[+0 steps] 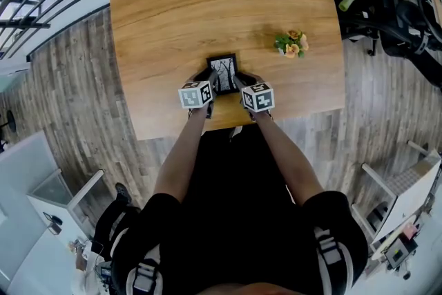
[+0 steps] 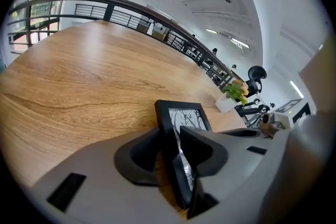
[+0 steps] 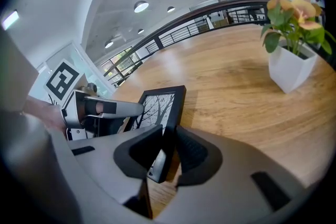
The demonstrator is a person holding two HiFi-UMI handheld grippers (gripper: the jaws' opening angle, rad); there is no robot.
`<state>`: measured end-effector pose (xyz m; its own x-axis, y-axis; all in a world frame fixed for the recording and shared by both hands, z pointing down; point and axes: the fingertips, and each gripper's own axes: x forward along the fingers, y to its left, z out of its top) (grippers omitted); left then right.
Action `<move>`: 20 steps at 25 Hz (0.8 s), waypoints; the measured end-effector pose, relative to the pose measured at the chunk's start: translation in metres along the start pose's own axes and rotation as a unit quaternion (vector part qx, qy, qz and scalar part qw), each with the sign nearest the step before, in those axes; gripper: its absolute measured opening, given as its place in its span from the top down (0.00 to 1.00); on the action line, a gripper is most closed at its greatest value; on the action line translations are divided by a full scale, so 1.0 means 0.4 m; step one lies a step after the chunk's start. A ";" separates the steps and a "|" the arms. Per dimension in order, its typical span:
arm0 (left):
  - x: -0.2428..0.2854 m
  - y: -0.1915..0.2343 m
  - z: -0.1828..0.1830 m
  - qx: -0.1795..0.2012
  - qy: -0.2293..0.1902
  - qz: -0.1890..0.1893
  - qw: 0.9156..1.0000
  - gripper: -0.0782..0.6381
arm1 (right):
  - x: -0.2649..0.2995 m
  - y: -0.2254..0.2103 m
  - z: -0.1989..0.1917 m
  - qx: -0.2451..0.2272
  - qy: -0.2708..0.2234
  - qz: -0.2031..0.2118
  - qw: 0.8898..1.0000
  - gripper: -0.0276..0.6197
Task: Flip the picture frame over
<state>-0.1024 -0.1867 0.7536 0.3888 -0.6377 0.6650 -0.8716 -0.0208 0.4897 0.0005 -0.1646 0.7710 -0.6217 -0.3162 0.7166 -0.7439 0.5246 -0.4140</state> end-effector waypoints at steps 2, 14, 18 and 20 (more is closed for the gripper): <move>0.003 -0.003 -0.001 0.018 0.001 0.011 1.000 0.70 | -0.002 -0.001 -0.004 0.001 -0.004 -0.008 1.000 0.82; 0.014 -0.009 -0.010 0.061 0.006 0.019 0.998 0.70 | 0.000 -0.008 -0.012 -0.028 -0.004 -0.027 0.999 0.80; 0.014 -0.009 -0.013 0.074 0.003 0.018 0.997 0.70 | 0.004 -0.009 -0.017 -0.046 -0.001 -0.037 0.998 0.74; 0.013 -0.011 -0.014 0.078 0.004 0.012 0.997 0.70 | 0.003 -0.014 -0.019 -0.042 -0.004 -0.039 0.998 0.71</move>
<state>-0.0949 -0.1856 0.7581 0.3698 -0.6333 0.6799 -0.9161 -0.1262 0.3807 0.0057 -0.1619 0.7784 -0.5652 -0.3639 0.7404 -0.7669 0.5624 -0.3091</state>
